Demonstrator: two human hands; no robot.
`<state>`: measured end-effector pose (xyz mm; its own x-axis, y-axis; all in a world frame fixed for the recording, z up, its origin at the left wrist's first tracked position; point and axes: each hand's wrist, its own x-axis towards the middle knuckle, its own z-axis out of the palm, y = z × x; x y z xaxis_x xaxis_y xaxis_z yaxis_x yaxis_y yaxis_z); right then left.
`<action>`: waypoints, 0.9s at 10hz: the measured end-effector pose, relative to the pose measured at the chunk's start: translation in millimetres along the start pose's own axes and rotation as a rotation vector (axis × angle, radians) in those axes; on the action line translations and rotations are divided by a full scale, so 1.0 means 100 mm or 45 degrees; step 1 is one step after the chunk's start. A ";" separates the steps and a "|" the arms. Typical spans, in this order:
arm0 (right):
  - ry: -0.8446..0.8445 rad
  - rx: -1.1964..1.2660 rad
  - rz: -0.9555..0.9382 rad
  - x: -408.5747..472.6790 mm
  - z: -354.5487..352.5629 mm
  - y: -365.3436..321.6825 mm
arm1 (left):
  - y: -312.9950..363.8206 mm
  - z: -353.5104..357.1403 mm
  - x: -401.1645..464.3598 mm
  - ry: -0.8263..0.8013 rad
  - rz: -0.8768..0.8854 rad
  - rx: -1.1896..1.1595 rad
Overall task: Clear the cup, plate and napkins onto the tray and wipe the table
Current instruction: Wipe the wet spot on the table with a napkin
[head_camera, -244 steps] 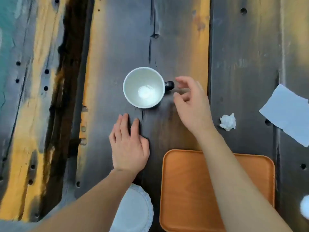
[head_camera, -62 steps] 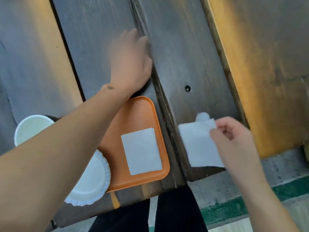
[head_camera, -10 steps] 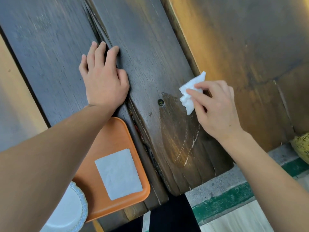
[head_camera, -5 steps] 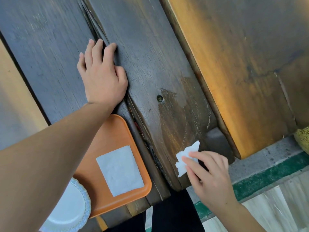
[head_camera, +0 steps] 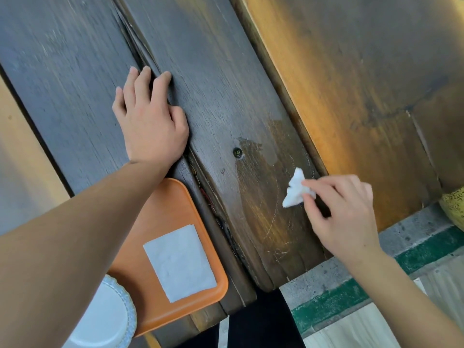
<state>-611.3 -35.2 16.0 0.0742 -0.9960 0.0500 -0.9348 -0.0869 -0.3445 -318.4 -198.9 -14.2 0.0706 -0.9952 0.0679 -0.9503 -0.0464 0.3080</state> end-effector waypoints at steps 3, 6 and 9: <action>0.104 0.030 0.029 1.24 0.16 0.01 | 0.00 0.01 0.01 0.004 0.004 0.007; 0.111 0.181 0.022 1.23 0.21 -0.13 | 0.00 0.01 0.00 0.013 0.001 0.005; 0.184 0.164 0.060 1.06 0.28 -0.32 | 0.01 0.00 0.00 0.015 0.004 0.004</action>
<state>-563.4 -138.3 6.3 -0.0283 -0.9864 0.1616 -0.8830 -0.0511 -0.4665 -319.2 -199.2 -14.4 0.0713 -0.9942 0.0800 -0.9513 -0.0436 0.3051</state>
